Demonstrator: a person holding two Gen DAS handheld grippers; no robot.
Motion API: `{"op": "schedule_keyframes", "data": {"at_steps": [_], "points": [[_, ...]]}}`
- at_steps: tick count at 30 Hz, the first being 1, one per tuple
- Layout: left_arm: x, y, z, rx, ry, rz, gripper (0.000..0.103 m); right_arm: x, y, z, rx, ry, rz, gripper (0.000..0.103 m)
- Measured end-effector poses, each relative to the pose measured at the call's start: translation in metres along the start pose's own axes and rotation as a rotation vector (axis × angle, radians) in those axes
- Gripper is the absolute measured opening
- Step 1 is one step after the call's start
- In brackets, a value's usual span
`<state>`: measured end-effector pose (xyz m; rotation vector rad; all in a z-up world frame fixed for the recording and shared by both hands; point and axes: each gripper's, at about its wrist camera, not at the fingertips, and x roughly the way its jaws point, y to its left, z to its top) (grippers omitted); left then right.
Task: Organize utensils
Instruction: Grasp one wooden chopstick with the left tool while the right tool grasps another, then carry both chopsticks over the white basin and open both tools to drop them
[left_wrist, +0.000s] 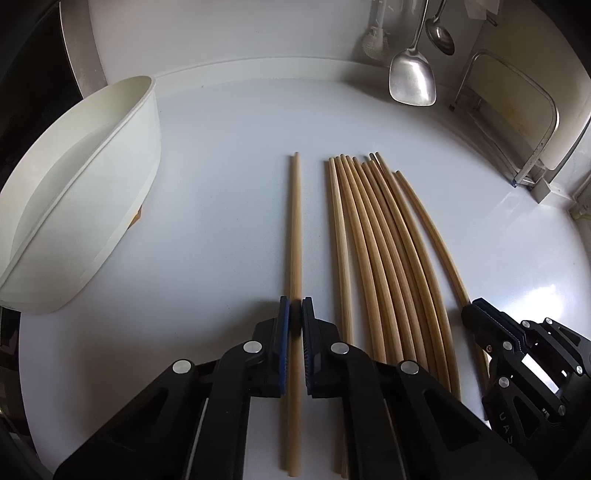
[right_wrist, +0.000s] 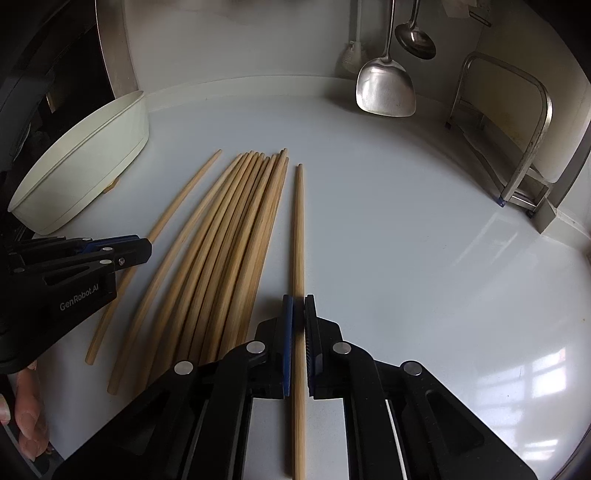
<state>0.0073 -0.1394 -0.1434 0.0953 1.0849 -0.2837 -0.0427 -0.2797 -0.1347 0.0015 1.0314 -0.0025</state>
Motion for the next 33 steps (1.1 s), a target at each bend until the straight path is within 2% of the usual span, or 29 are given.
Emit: {"op": "schedule_keyframes", "data": {"at_steps": [6, 11, 16, 20, 25, 29, 33], "points": [[-0.023, 0.002, -0.005, -0.010, 0.006, -0.025, 0.007, -0.010, -0.010, 0.002, 0.075, -0.001, 0.045, 0.006], [-0.054, 0.007, 0.004, -0.032, 0.025, -0.050, 0.007, -0.033, -0.011, 0.015, 0.104, -0.012, 0.071, 0.006], [-0.094, 0.035, 0.010, -0.054, -0.007, -0.029, 0.007, -0.059, 0.008, 0.040, 0.072, -0.029, 0.086, 0.006], [-0.114, 0.079, 0.025, -0.091, -0.038, 0.002, 0.007, -0.072, 0.041, 0.068, 0.054, -0.051, 0.125, 0.006], [-0.124, 0.143, 0.050, -0.107, -0.070, 0.029, 0.007, -0.078, 0.102, 0.107, 0.022, -0.097, 0.162, 0.006], [-0.124, 0.192, 0.071, -0.112, -0.086, 0.037, 0.007, -0.057, 0.155, 0.134, 0.019, -0.079, 0.207, 0.006], [-0.105, 0.233, 0.088, -0.104, -0.070, 0.031, 0.007, -0.029, 0.202, 0.156, 0.012, -0.060, 0.224, 0.006]]}}
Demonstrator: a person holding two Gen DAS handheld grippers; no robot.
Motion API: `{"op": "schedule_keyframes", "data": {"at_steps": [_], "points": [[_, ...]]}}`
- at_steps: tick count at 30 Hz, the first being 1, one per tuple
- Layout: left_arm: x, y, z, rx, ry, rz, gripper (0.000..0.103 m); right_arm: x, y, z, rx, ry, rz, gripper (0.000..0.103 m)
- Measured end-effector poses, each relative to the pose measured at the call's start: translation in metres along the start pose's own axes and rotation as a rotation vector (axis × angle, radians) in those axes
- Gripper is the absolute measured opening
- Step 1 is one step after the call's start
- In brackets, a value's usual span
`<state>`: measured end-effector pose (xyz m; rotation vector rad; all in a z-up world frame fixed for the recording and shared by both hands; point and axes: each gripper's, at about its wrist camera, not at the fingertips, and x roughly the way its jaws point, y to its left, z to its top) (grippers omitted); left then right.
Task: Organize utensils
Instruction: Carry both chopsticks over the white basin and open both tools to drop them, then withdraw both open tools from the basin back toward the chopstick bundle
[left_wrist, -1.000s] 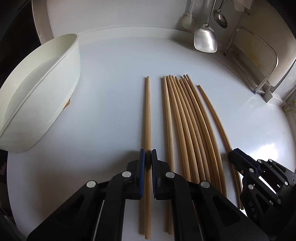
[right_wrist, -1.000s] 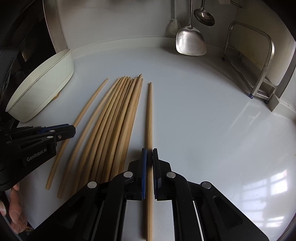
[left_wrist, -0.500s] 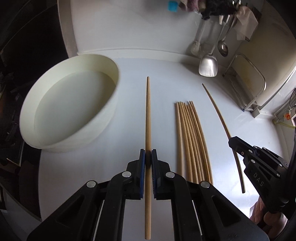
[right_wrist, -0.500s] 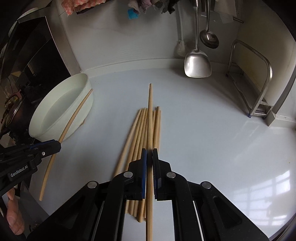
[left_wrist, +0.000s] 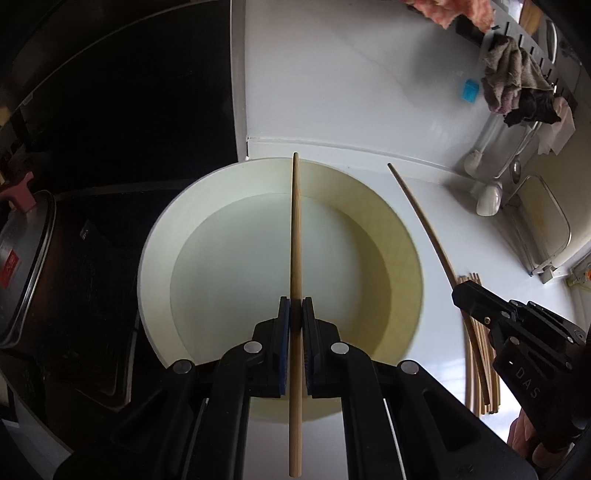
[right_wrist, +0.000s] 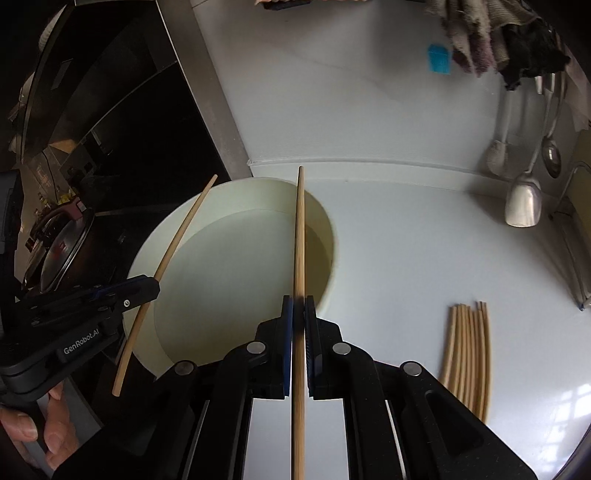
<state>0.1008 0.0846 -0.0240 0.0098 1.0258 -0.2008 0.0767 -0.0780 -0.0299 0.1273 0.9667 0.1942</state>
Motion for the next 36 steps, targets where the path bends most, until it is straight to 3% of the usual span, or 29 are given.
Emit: {"op": "schedule_keyframes", "data": {"at_steps": [9, 20, 21, 22, 23, 25, 27, 36], "points": [[0.054, 0.046, 0.019, 0.014, 0.088, -0.035, 0.007, 0.079, 0.045, 0.024, 0.043, 0.108, 0.003, 0.006], [0.086, 0.055, 0.022, 0.032, 0.147, -0.049, 0.008, 0.123, 0.048, 0.028, 0.094, 0.192, -0.037, 0.007], [0.086, 0.057, 0.023, 0.030, 0.147, -0.047, 0.010, 0.123, 0.048, 0.028, 0.094, 0.187, -0.041, 0.014], [0.086, 0.058, 0.023, 0.029, 0.146, -0.045, 0.019, 0.124, 0.047, 0.030, 0.094, 0.183, -0.048, 0.027], [0.084, 0.059, 0.023, 0.028, 0.140, -0.042, 0.025, 0.125, 0.047, 0.032, 0.095, 0.174, -0.054, 0.032], [0.080, 0.063, 0.025, 0.024, 0.120, -0.028, 0.050, 0.123, 0.047, 0.033, 0.094, 0.158, -0.063, 0.035], [0.074, 0.067, 0.026, 0.016, 0.100, -0.025, 0.060, 0.122, 0.046, 0.034, 0.090, 0.156, -0.072, 0.035], [0.052, 0.075, 0.025, 0.014, 0.055, 0.007, 0.074, 0.095, 0.043, 0.019, 0.076, 0.115, -0.111, 0.041]]}}
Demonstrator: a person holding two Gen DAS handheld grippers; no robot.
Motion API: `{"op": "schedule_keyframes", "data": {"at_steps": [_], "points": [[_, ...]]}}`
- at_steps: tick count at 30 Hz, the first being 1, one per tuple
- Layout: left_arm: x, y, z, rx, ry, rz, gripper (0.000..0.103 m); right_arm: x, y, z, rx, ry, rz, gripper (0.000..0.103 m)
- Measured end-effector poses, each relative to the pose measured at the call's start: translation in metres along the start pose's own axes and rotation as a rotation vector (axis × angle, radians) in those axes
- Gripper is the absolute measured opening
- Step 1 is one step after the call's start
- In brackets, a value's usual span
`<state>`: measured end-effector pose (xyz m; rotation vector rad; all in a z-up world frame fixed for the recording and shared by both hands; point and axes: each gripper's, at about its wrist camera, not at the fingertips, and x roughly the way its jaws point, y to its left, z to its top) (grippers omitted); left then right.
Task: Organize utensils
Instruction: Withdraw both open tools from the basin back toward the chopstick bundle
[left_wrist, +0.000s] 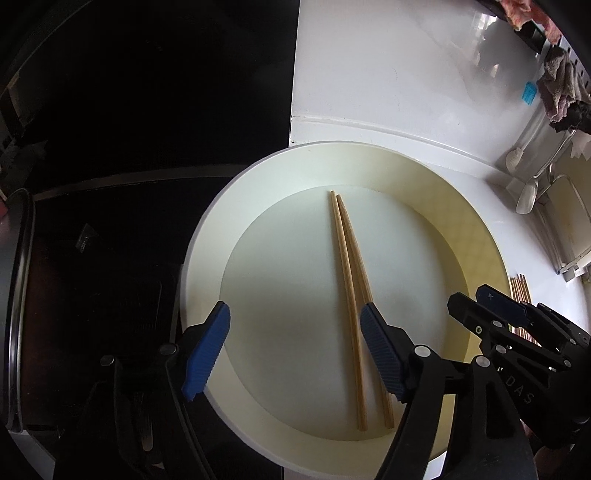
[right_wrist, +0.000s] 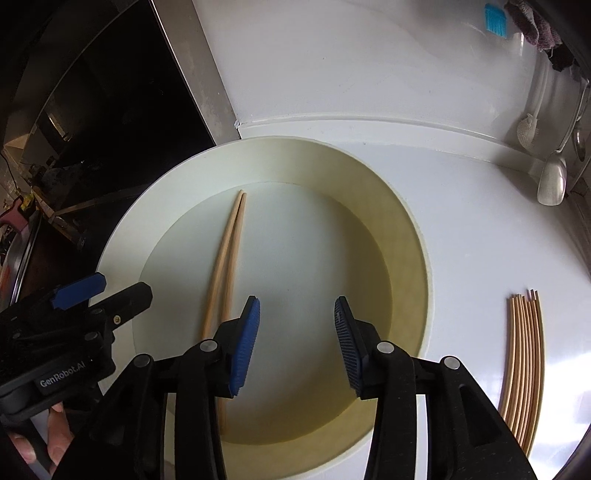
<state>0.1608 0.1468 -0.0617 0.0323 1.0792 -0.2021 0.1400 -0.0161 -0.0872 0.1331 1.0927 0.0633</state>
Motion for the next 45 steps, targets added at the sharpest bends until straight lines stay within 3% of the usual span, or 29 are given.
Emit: {"op": "schedule_keyframes", "data": {"at_steps": [15, 23, 31, 37, 45], "points": [[-0.052, -0.035, -0.031, 0.085, -0.092, -0.058, 0.089, -0.072, -0.042, -0.061, 0.051, -0.061, -0.062, 0.056], [-0.073, -0.110, -0.047, 0.146, -0.134, -0.127, 0.090, -0.118, -0.118, -0.104, 0.143, -0.093, -0.150, 0.056], [-0.077, -0.193, -0.077, 0.113, -0.132, -0.130, 0.093, -0.155, -0.207, -0.139, 0.132, -0.124, -0.209, 0.060], [-0.069, -0.242, -0.110, 0.074, -0.094, -0.079, 0.093, -0.144, -0.254, -0.155, 0.084, -0.103, -0.172, 0.060], [-0.047, -0.275, -0.131, 0.079, -0.073, -0.040, 0.093, -0.112, -0.277, -0.163, 0.077, -0.083, -0.107, 0.060]]}}
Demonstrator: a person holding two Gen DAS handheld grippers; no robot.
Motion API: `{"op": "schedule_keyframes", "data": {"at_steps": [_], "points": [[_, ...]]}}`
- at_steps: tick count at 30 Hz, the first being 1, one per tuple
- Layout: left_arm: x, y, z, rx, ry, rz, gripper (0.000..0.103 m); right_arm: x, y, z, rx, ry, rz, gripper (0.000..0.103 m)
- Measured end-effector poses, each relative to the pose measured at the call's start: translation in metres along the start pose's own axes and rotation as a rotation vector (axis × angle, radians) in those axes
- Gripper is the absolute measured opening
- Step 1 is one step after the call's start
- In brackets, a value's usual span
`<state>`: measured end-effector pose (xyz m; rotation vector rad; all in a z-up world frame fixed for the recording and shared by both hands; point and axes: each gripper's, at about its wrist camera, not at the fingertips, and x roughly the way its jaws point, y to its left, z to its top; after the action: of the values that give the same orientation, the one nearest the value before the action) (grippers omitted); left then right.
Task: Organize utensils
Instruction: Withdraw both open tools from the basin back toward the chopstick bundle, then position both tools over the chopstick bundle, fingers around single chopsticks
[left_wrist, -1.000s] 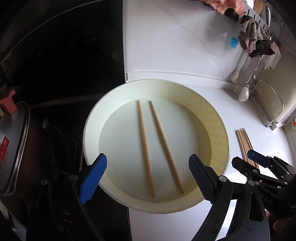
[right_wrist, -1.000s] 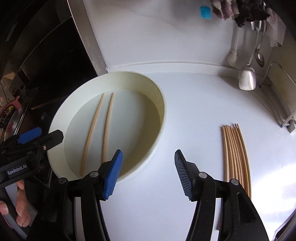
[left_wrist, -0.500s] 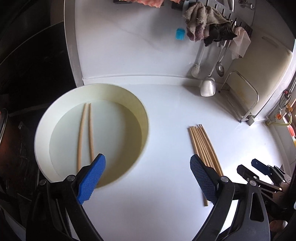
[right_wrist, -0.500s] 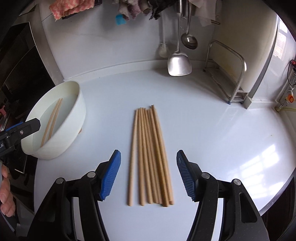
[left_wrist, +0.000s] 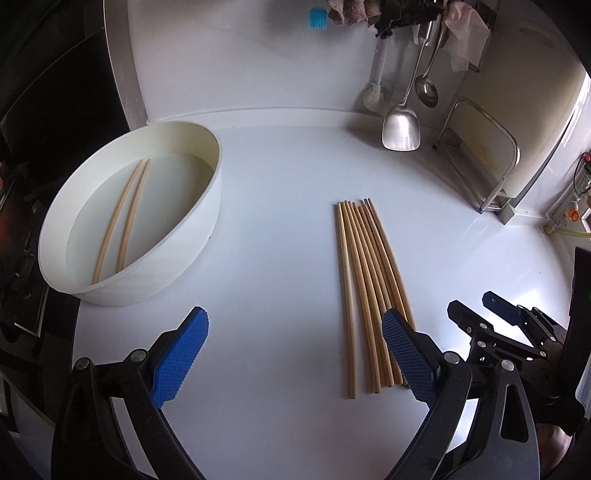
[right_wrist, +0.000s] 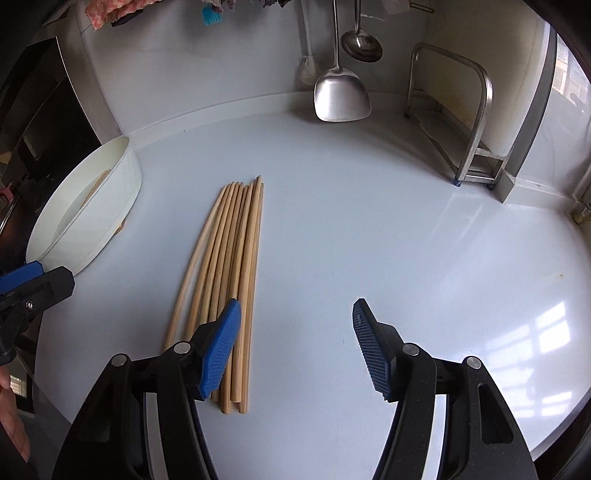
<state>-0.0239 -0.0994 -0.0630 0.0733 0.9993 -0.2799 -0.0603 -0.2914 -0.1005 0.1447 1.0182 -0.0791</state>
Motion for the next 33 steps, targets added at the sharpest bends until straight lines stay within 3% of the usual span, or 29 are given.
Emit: {"op": "schedule_keyframes", "data": {"at_steps": [13, 33], "points": [[0.050, -0.008, 0.007, 0.033, -0.030, -0.007, 0.093, 0.051, -0.009, 0.004, 0.034, -0.034, 0.003, 0.060], [0.070, -0.004, 0.004, 0.023, -0.006, 0.010, 0.093, 0.057, 0.008, 0.003, -0.061, -0.042, -0.025, 0.060]]}}
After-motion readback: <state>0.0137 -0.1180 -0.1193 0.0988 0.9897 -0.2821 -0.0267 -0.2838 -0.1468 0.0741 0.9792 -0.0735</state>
